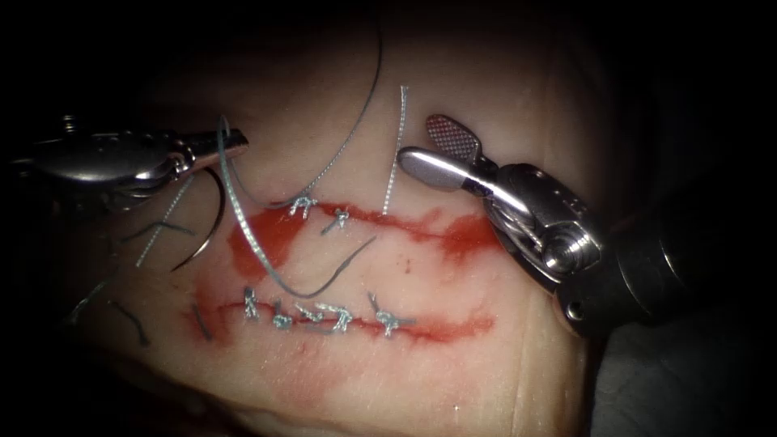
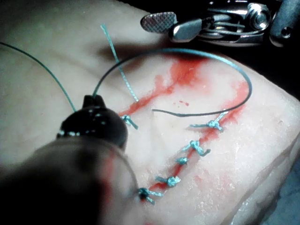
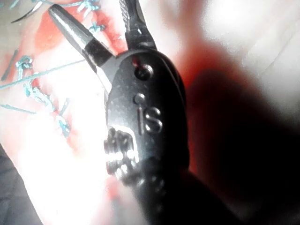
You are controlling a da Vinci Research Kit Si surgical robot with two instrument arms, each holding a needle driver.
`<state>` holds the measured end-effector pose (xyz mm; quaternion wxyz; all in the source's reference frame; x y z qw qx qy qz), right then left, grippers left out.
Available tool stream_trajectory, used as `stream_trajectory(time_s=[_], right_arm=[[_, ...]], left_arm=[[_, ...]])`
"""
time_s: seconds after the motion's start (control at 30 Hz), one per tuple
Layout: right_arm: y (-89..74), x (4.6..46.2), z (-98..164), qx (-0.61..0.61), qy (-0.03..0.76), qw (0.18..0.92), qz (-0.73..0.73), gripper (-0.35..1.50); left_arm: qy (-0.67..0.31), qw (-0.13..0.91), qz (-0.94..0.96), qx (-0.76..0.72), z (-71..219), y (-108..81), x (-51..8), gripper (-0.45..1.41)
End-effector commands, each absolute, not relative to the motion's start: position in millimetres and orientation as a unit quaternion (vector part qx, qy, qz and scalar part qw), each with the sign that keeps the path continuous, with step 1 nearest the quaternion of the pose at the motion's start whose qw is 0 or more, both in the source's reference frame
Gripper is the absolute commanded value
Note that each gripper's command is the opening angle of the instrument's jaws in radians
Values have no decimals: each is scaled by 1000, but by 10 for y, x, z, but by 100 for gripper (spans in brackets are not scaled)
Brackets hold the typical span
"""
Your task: Wound Closure
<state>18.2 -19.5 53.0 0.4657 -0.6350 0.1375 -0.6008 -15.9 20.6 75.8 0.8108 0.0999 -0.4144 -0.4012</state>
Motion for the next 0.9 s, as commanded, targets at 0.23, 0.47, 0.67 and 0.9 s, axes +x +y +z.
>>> stream_trajectory(time_s=[0.23, 0.47, 0.67, 0.9], right_arm=[[-197, 193, 534, -636, 137, 466, -599, 136], [-198, 195, 535, -636, 137, 466, -600, 138], [-208, 210, 541, -643, 143, 449, -604, 131], [-223, 238, 537, -622, 177, 418, -638, 123]], left_arm=[[-421, 811, -391, 110, 763, 211, -165, -45], [-417, 810, -398, 109, 758, 221, -176, -45], [-403, 835, -364, 89, 755, 232, -203, -45], [-349, 906, -238, 33, 760, 250, -230, -45]])
